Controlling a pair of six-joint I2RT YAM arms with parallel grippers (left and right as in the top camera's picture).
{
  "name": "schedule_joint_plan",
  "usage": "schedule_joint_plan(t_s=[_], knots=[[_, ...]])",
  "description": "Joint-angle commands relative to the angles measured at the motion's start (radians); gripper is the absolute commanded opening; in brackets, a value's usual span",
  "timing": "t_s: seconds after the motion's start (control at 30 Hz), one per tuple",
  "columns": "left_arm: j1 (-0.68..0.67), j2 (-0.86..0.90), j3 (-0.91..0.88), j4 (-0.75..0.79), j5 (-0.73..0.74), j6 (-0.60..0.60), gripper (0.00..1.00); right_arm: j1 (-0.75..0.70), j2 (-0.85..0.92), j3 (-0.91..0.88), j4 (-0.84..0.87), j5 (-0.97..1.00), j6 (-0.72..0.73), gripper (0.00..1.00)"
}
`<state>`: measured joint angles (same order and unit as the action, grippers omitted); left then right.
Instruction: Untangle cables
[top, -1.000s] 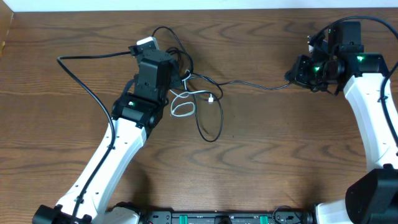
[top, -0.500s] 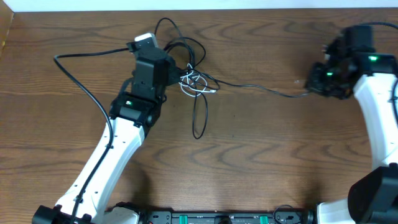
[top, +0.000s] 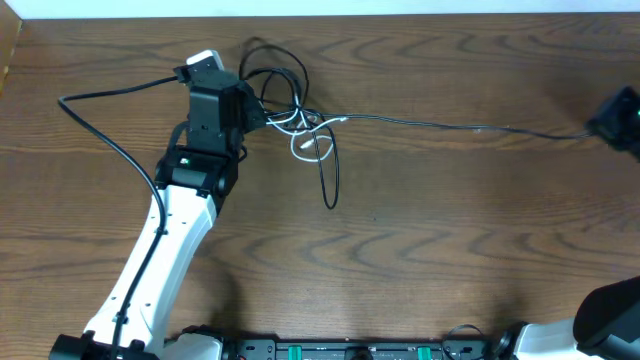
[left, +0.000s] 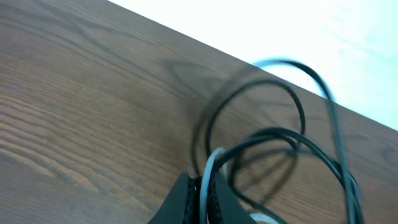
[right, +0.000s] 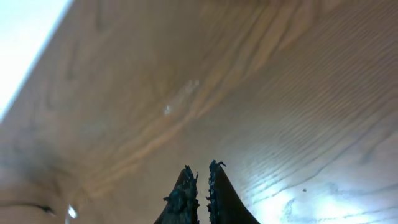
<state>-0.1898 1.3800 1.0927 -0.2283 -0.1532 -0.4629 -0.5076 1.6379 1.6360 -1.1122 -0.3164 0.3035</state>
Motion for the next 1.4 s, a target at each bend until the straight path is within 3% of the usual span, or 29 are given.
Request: schedule_joint_plan(t_s=[0.0, 0.17, 0.4, 0.53, 0.67, 0.97, 1.07, 1.17, 1.27, 1.37], knots=[[0.068, -0.012, 0.019, 0.001, -0.111, 0.025, 0.08, -0.112, -0.026, 0.076, -0.005, 0.043, -0.013, 0.01], [0.115, -0.009, 0.019, 0.001, -0.109, 0.025, 0.08, -0.180, -0.026, 0.107, -0.048, -0.072, -0.058, 0.01], [0.121, -0.009, 0.019, 0.002, -0.040, 0.025, 0.08, -0.102, -0.023, 0.102, -0.157, -0.084, -0.202, 0.01], [0.129, -0.009, 0.019, 0.030, -0.064, 0.042, 0.08, -0.043, -0.019, 0.102, -0.181, 0.069, -0.178, 0.01], [0.175, -0.009, 0.019, 0.149, -0.104, 0.071, 0.08, -0.037, -0.016, 0.102, -0.181, 0.103, -0.157, 0.01], [0.332, -0.009, 0.019, 0.286, -0.100, 0.058, 0.08, -0.179, -0.014, 0.102, -0.189, 0.116, -0.118, 0.01], [0.342, -0.009, 0.019, 0.264, -0.024, 0.058, 0.08, -0.228, -0.014, 0.102, -0.190, 0.072, -0.118, 0.01], [0.329, -0.009, 0.019, 0.209, 0.155, 0.058, 0.08, -0.232, -0.014, 0.102, -0.198, 0.006, -0.149, 0.01], [0.293, -0.009, 0.019, 0.142, 0.294, 0.024, 0.08, -0.196, -0.014, 0.102, -0.217, -0.020, -0.175, 0.01], [0.240, -0.009, 0.019, 0.081, 0.340, -0.009, 0.08, -0.128, -0.014, 0.102, -0.236, -0.019, -0.179, 0.01]])
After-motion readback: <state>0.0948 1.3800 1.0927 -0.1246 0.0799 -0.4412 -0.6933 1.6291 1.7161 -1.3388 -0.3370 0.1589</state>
